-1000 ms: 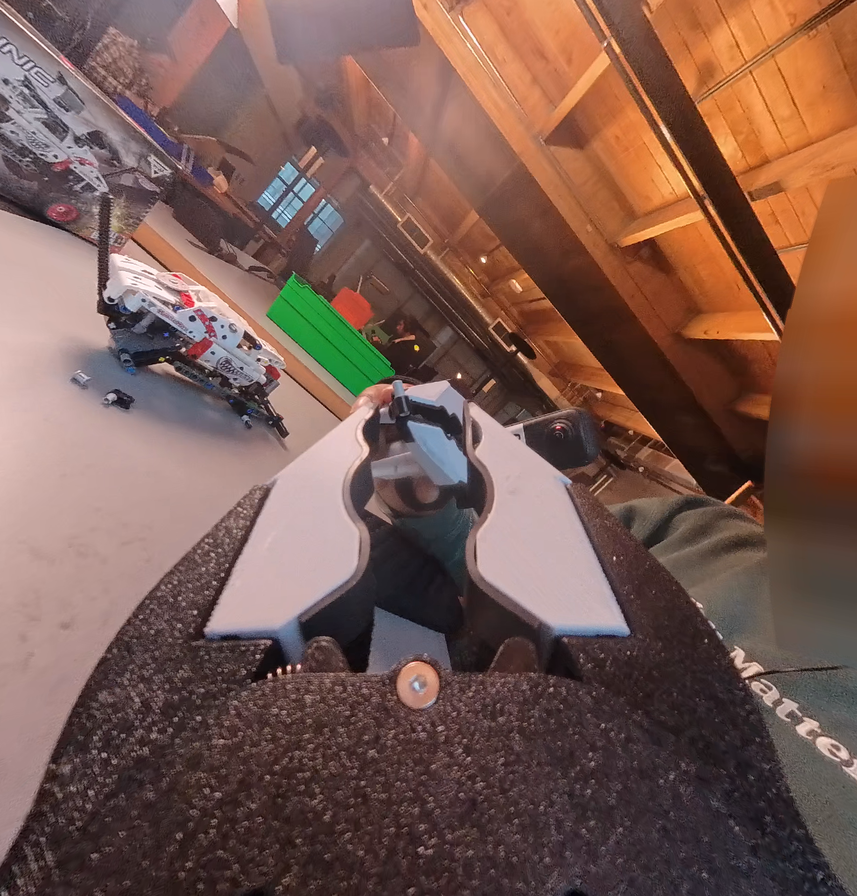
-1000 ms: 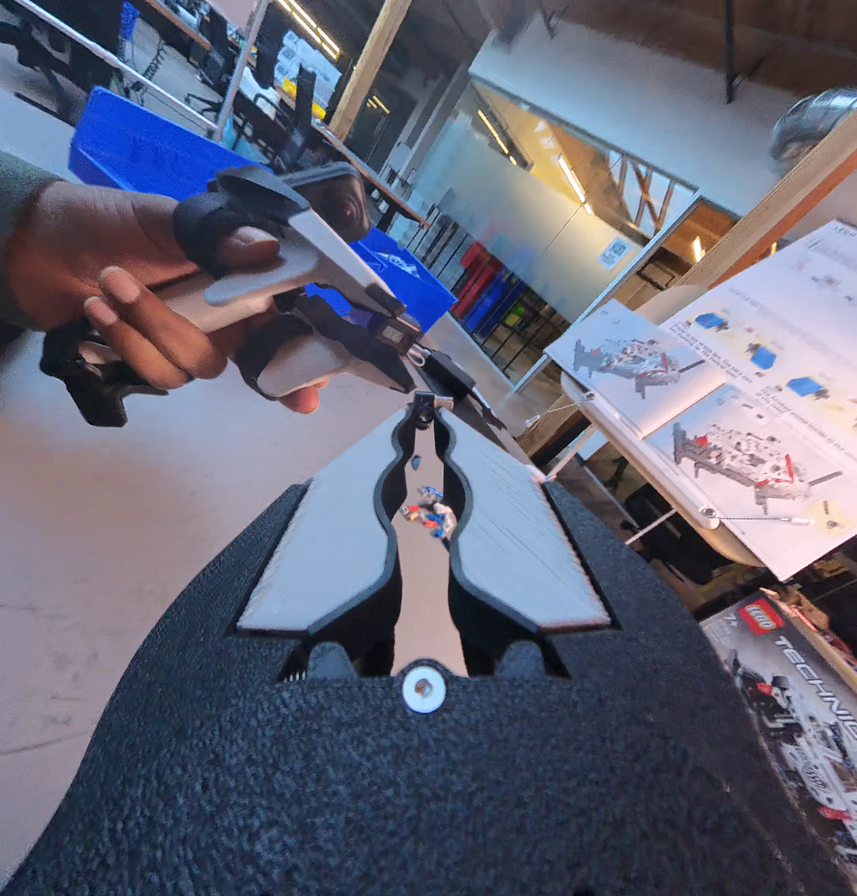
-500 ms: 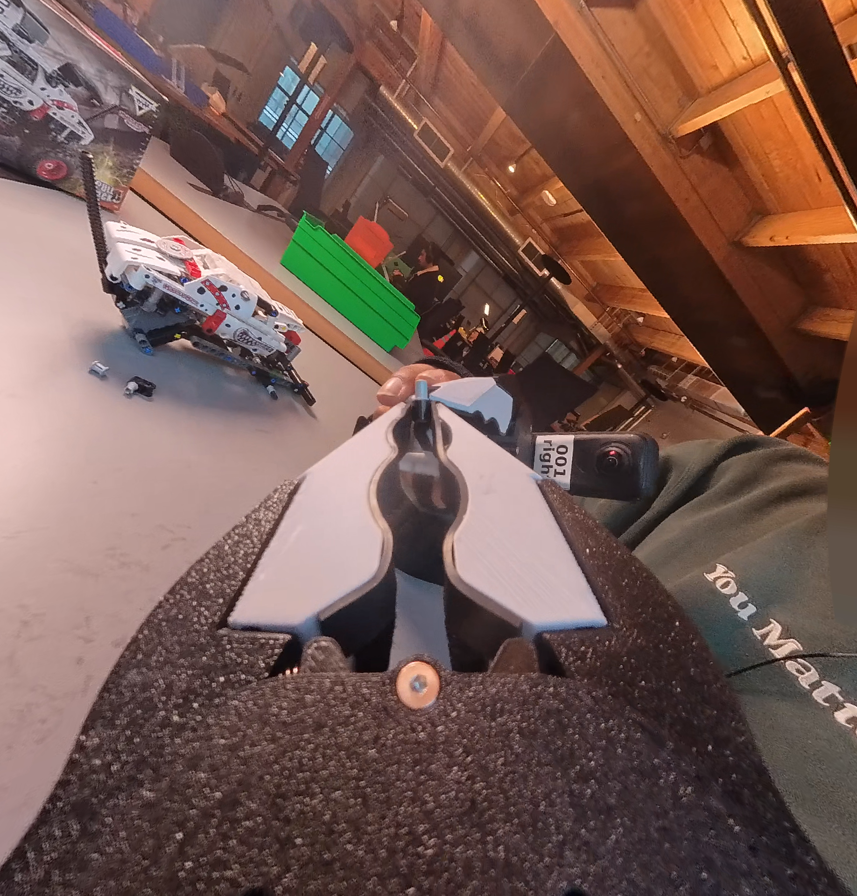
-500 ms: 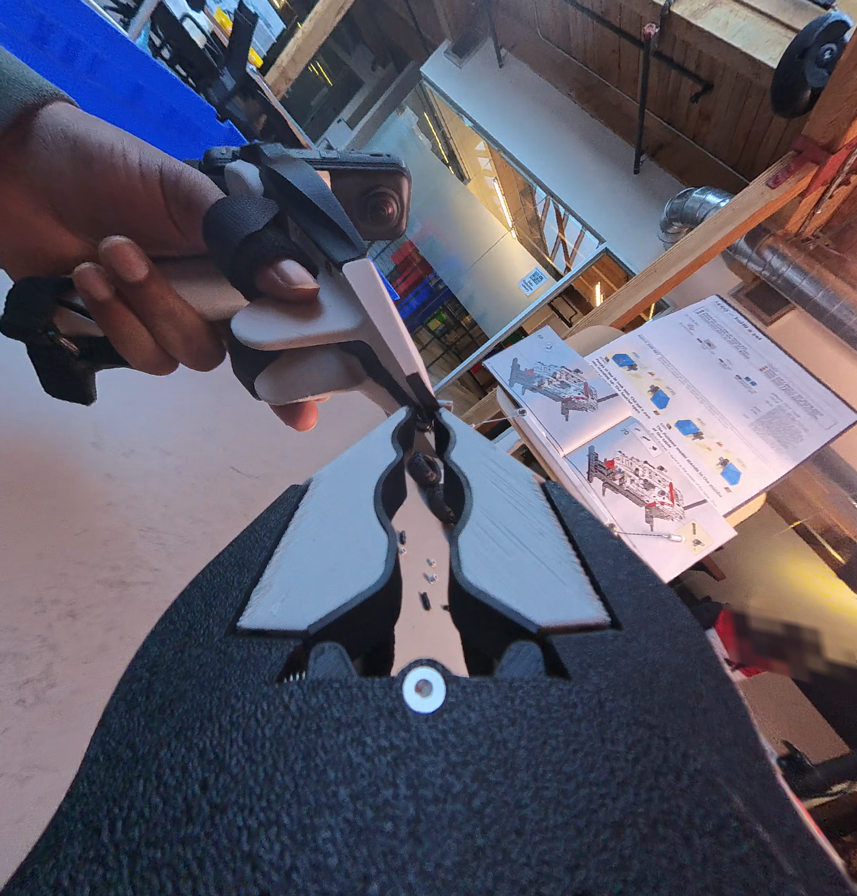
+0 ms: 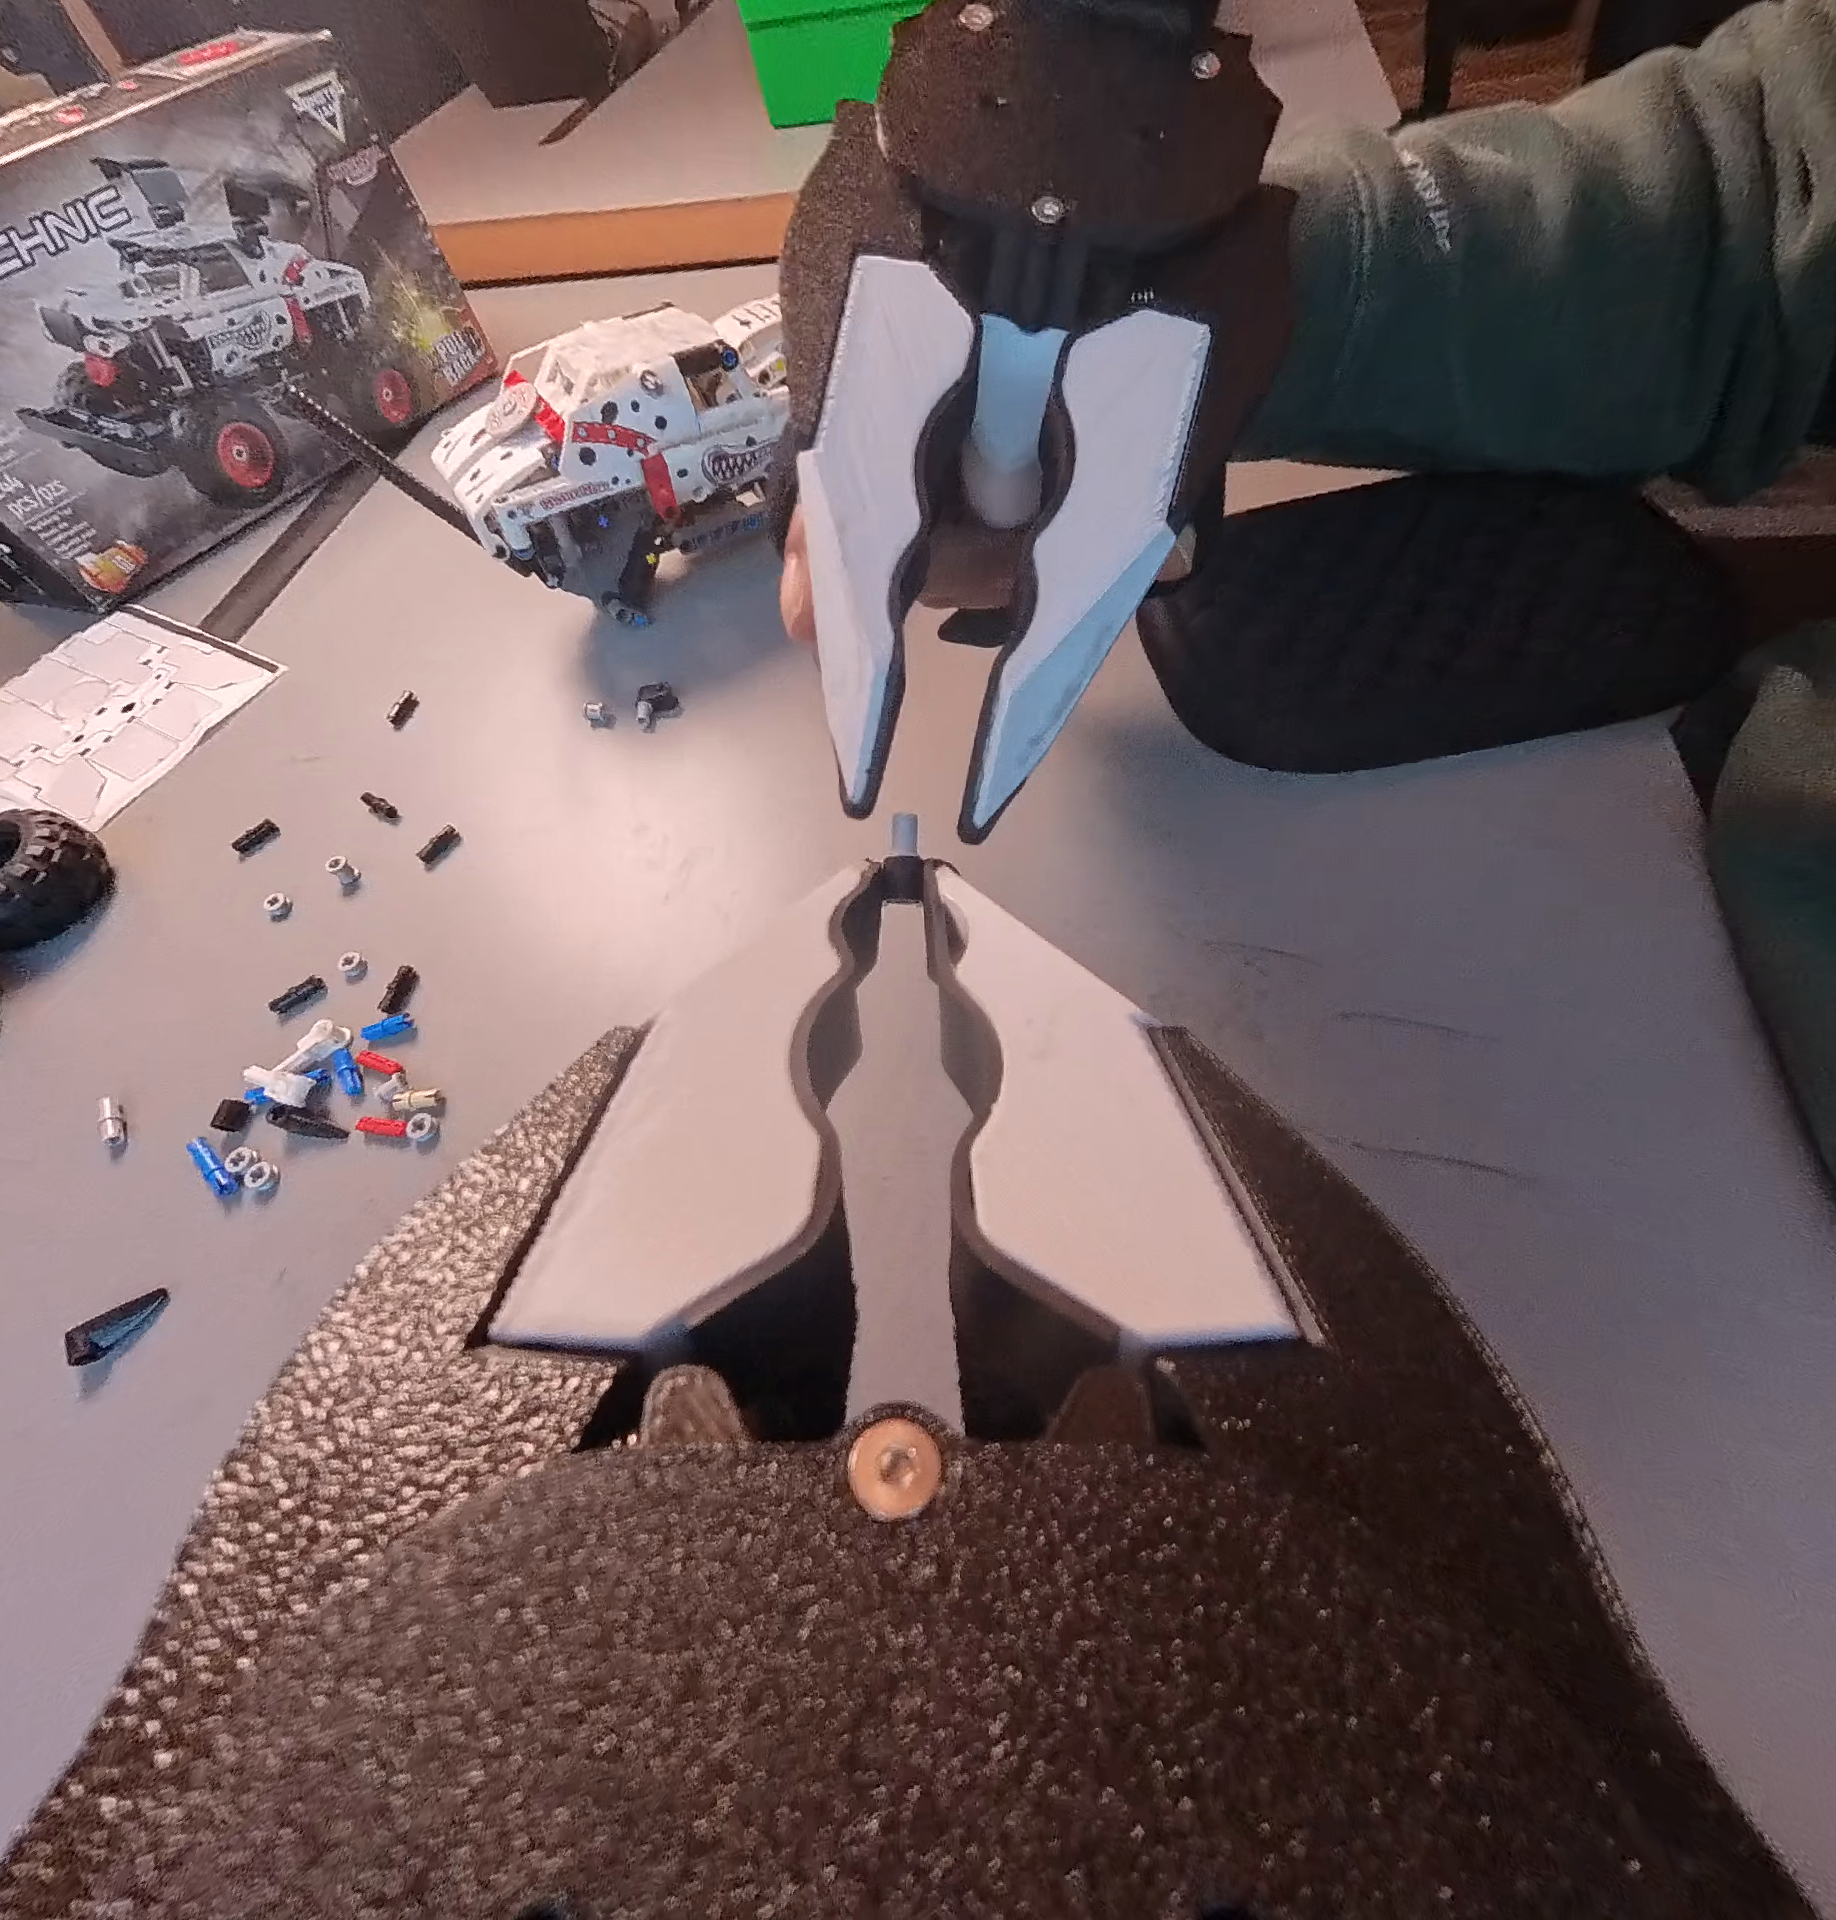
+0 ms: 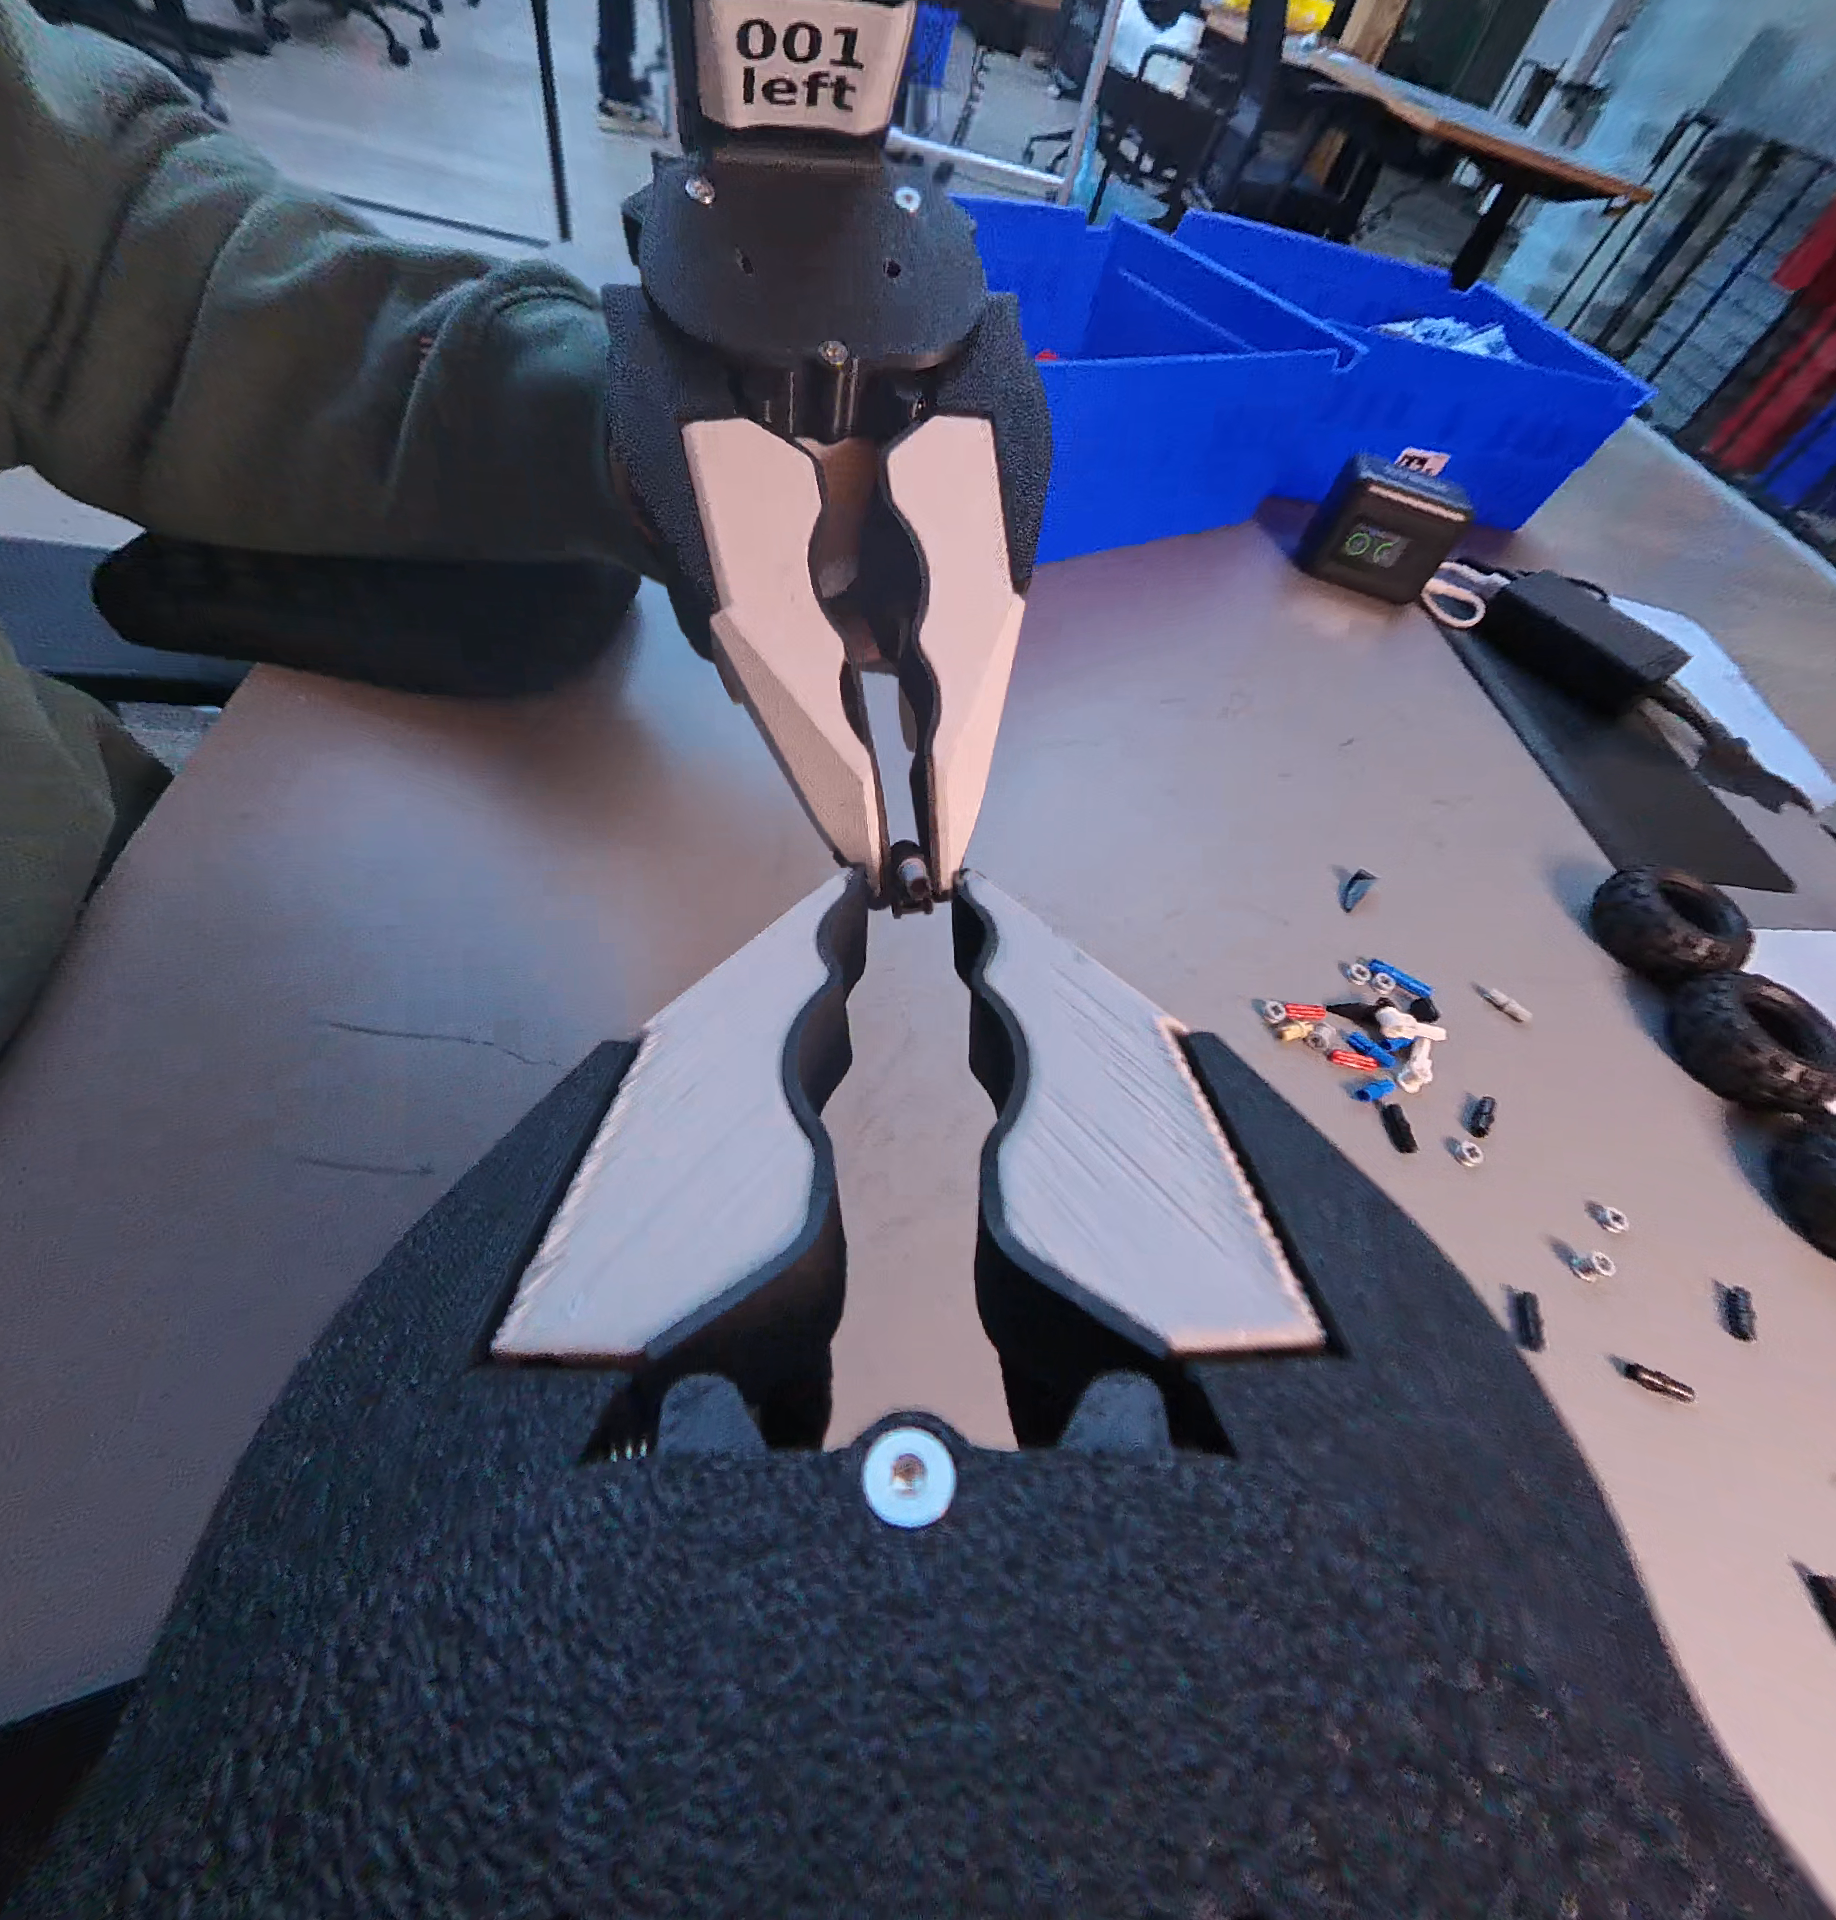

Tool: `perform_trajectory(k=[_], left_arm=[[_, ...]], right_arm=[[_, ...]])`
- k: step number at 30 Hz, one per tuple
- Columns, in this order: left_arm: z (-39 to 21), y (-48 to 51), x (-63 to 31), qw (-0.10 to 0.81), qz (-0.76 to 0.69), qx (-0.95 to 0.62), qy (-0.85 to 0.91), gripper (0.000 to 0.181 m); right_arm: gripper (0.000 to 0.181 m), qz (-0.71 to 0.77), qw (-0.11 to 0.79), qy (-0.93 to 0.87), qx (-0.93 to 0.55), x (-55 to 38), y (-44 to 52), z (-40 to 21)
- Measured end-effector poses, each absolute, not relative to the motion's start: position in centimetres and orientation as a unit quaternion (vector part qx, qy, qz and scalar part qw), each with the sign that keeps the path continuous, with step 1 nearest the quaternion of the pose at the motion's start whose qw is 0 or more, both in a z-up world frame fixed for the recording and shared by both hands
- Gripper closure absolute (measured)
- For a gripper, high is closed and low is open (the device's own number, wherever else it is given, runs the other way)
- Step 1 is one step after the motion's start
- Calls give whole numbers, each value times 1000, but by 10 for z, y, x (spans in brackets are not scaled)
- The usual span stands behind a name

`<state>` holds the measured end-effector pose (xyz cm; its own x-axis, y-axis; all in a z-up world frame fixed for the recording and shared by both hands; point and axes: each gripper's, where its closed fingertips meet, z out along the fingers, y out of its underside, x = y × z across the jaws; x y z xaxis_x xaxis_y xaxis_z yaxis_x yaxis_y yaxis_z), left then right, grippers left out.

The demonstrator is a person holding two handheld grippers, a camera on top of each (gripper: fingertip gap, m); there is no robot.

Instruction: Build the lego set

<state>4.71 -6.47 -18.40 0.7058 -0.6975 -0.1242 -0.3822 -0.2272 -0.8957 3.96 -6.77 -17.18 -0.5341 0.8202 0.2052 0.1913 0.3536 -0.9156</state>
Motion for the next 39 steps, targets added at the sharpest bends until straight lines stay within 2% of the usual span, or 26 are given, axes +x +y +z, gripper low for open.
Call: perform_trajectory(k=[8, 16, 19, 23, 26, 29, 32, 35, 37, 39], left_arm=[[-191, -66, 46, 510, -139, -765, 370, 177], [-152, -71, 47, 577, -193, -724, 325, 177], [-123, -75, 2, 625, -226, -706, 245, 177], [-132, -65, -21, 622, -217, -724, 204, 177], [-170, -46, -36, 587, -166, -773, 174, 176], [-186, -39, -43, 578, -136, -789, 161, 176], [-182, -39, -47, 590, -113, -785, 153, 176], [-184, -40, -51, 590, -97, -787, 150, 175], [-187, -38, -54, 587, -82, -792, 151, 175], [-191, -36, -56, 580, -71, -797, 155, 175]], right_arm=[[179, 469, 304, -762, -328, 35, -71, -184], [180, 573, 288, -700, -315, 45, -73, -150], [180, 593, 300, -667, -339, 56, -42, -139], [179, 544, 352, -649, -399, 39, -12, -151], [179, 402, 396, -680, -468, 0, 26, -184], [178, 274, 399, -715, -505, -41, 58, -221], [178, 211, 380, -730, -527, -71, 82, -250], [169, 201, 341, -735, -551, -77, 89, -267], [155, 227, 341, -724, -555, -75, 85, -260], [149, 256, 357, -709, -552, -66, 80, -242]])
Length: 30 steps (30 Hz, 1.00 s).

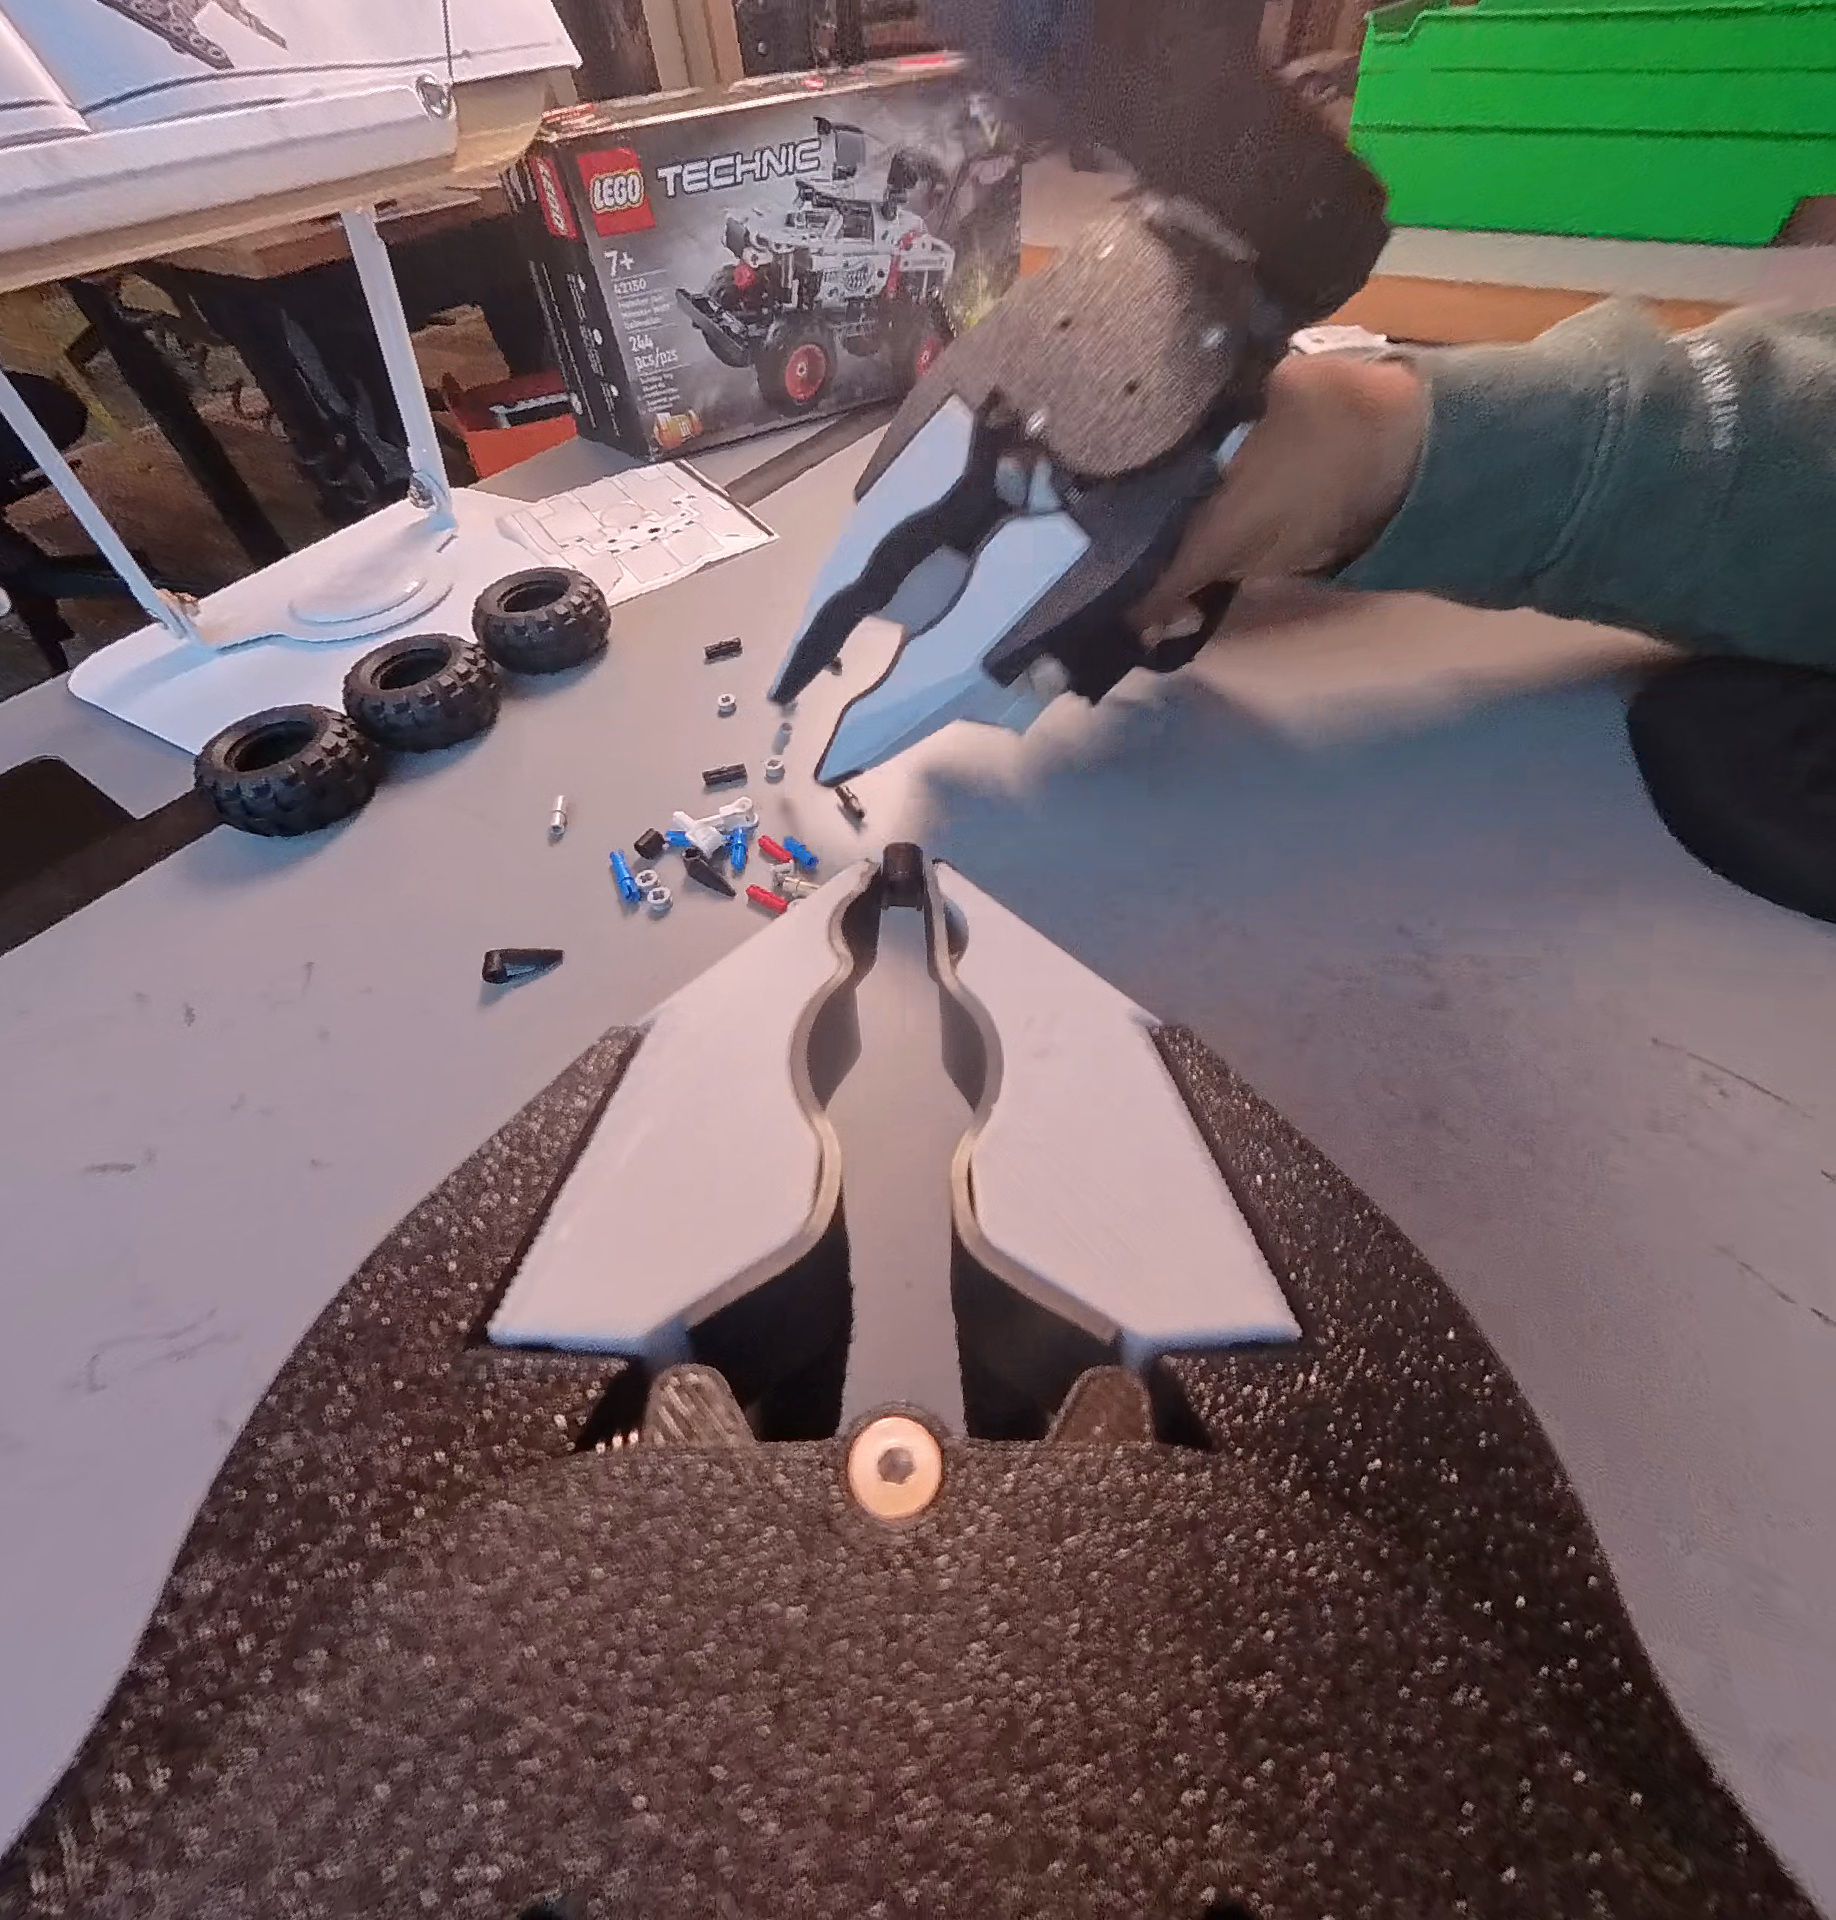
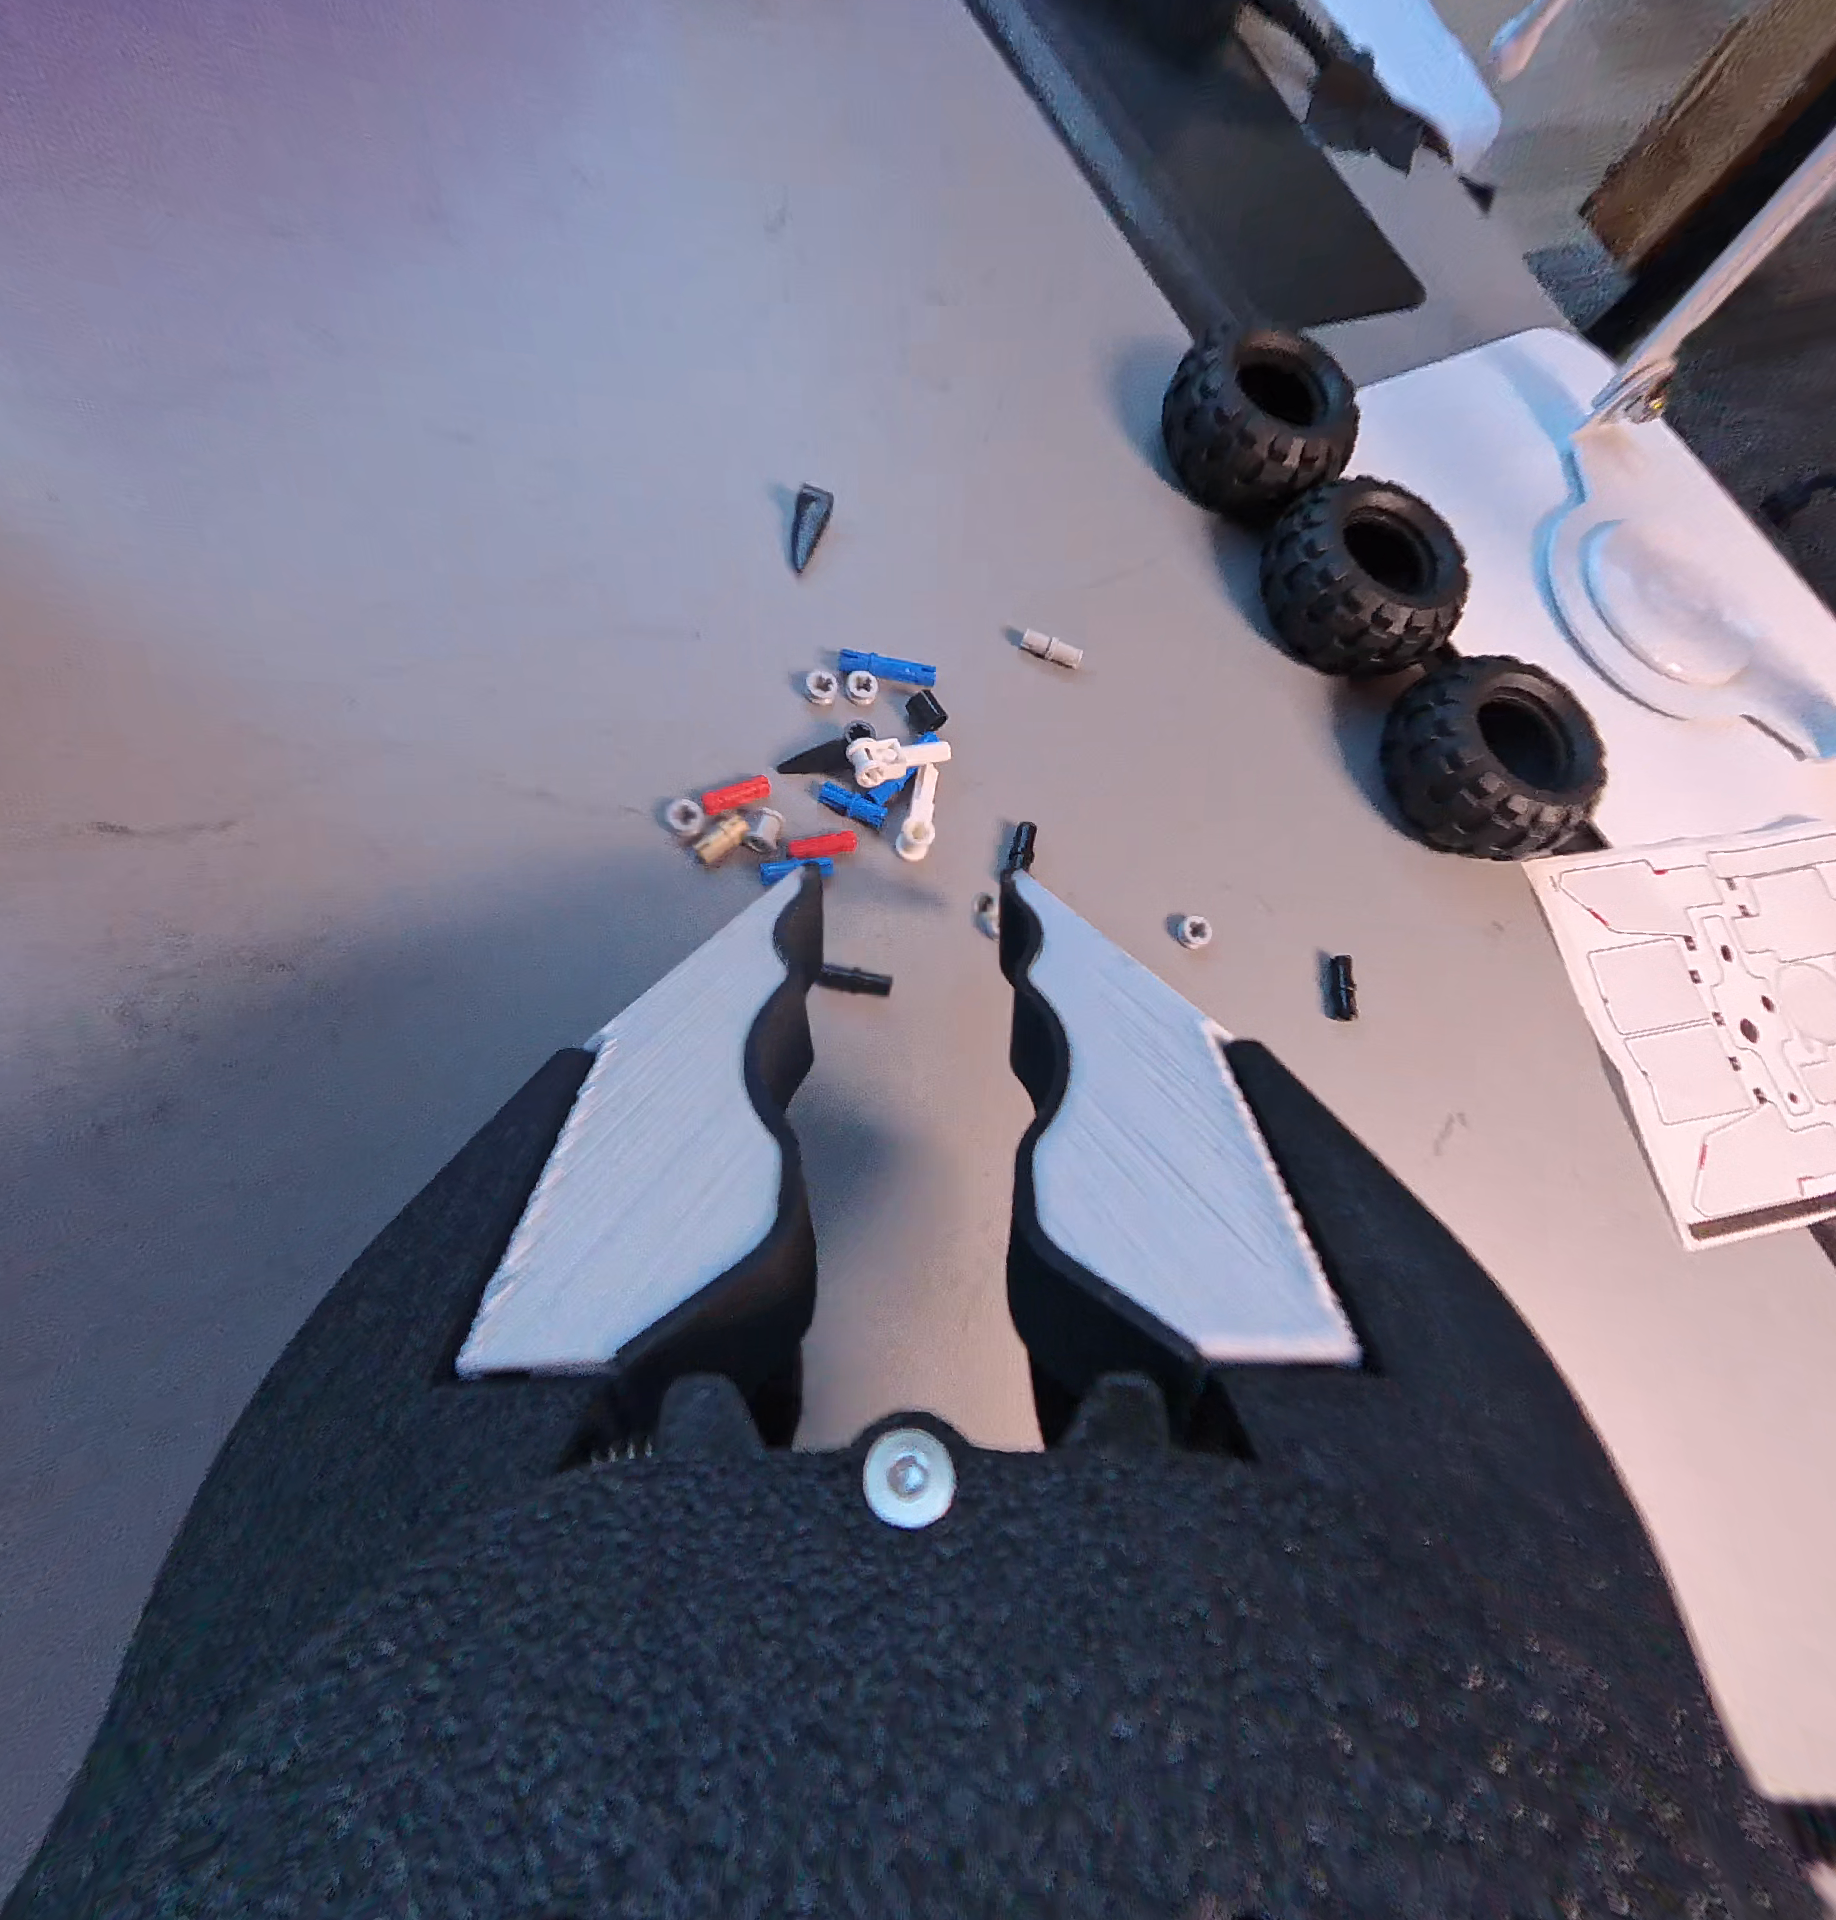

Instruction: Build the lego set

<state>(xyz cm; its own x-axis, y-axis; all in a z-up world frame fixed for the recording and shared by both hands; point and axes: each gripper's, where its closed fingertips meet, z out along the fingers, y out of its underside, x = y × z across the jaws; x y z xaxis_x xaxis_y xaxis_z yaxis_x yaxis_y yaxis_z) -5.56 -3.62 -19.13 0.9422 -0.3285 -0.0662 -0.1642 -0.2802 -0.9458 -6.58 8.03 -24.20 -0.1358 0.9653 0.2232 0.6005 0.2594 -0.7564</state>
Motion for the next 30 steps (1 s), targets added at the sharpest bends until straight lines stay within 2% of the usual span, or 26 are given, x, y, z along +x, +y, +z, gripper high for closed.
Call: perform_trajectory(k=[5, 8, 16, 19, 24, 26, 30], left_arm=[[-209, -30, -66, 547, 15, -817, 181, 175], [-219, -15, -77, 517, 72, -828, 204, 176], [-257, 53, -108, 408, 30, -897, 165, 175], [-262, 60, -106, 394, -32, -909, 130, 155], [-247, 47, -103, 420, -69, -896, 128, 122], [-240, 36, -101, 425, -76, -893, 130, 117], [-230, 8, -84, 431, -101, -887, 130, 120]], right_arm=[[147, 305, 386, -685, -538, -12, 60, -205], [148, 264, 393, -685, -554, 30, 67, -219], [148, 197, 388, -644, -629, 75, 104, -250], [147, 188, 376, -629, -654, 79, 112, -257], [147, 181, 365, -616, -675, 78, 119, -261], [150, 177, 355, -611, -685, 75, 123, -265], [160, 171, 348, -608, -692, 68, 128, -266]])
